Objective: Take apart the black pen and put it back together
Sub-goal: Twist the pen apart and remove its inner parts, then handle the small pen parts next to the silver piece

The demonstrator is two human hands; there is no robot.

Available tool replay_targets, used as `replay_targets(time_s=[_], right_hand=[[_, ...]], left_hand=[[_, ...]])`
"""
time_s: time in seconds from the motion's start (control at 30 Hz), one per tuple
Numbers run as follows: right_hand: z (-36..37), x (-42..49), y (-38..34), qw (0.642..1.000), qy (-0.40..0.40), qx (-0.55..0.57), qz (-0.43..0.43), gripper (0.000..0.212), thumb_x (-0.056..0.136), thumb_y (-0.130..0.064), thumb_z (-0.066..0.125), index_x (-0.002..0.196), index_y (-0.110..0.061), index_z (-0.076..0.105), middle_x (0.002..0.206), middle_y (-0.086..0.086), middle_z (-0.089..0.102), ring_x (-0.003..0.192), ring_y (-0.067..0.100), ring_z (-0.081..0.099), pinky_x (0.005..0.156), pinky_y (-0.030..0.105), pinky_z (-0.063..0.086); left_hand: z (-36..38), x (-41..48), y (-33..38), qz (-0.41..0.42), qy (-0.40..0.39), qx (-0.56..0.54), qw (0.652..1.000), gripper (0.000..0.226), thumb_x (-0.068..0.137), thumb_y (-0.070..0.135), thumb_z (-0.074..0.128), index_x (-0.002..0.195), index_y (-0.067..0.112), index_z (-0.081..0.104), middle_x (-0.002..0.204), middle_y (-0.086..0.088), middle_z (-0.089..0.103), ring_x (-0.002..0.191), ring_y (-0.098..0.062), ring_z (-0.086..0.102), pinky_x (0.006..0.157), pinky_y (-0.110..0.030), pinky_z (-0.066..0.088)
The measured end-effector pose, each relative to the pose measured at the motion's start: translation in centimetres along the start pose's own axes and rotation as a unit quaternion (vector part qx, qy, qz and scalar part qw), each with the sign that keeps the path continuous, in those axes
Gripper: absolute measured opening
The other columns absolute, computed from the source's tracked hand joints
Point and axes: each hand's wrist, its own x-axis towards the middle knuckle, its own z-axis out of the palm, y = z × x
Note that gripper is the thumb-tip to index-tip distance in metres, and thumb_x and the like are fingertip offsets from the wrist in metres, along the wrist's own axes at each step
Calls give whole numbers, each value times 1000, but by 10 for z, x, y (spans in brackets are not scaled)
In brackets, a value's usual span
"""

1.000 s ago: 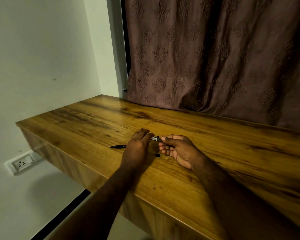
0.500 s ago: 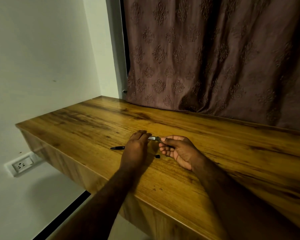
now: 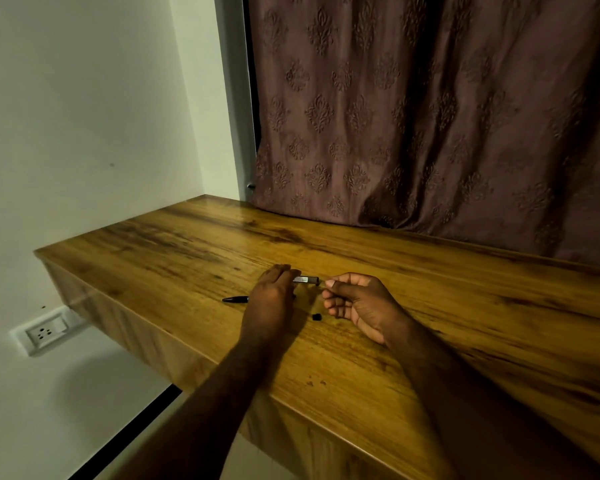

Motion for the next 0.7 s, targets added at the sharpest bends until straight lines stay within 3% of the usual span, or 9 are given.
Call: replay_targets(time_s=[0.07, 0.13, 0.27, 0.4, 0.53, 0.7], right_hand=[[-4, -1, -2, 1000, 6, -1, -3, 10, 90, -4, 61, 97, 2, 64, 74, 13, 68, 58, 17, 63, 49, 24, 52], [-7, -2, -4, 1000, 13, 2, -5, 8, 90, -4, 60, 95, 1, 64, 74, 13, 67, 58, 17, 63, 48, 24, 52], [-12, -2, -7, 1000, 20, 10, -2, 5, 90, -4, 60, 93, 0, 63, 72, 12, 68, 56, 16, 63, 48, 24, 52], [-17, -1, -10, 999, 29, 21, 0, 4, 89, -4, 61, 91, -1, 63, 71, 11, 70, 55, 16, 64, 49, 25, 52], [-20, -1, -11, 999, 34, 27, -7, 7, 89, -4, 61, 94, 0, 62, 76, 14, 67, 55, 16, 63, 48, 25, 52], [-20, 1, -8, 999, 29, 12, -11, 8, 90, -6, 61, 95, 1, 61, 74, 12, 69, 56, 16, 63, 49, 25, 52]], left_hand=[[2, 2, -4, -4, 18, 5, 1000, 31, 89, 7, 52, 117, 1, 63, 126, -19, 60, 115, -32, 56, 95, -44, 50], [4, 4, -7, -5, 35, 3, 999, 33, 87, -3, 53, 118, 2, 63, 127, -18, 60, 117, -31, 55, 97, -43, 48], [6, 4, -10, -12, 66, 0, 998, 32, 87, -2, 55, 117, 6, 63, 125, -13, 62, 115, -27, 56, 99, -38, 47], [1, 4, -7, -37, 86, -34, 995, 28, 87, -1, 57, 114, 5, 64, 117, -12, 65, 106, -22, 58, 86, -12, 36], [3, 4, -10, -40, 98, -58, 993, 23, 91, 5, 53, 110, 9, 64, 108, -9, 66, 98, -22, 59, 78, -23, 42], [7, 4, -10, -38, 87, -66, 993, 26, 92, 4, 52, 114, 10, 64, 114, -7, 64, 100, -19, 58, 79, -22, 45]])
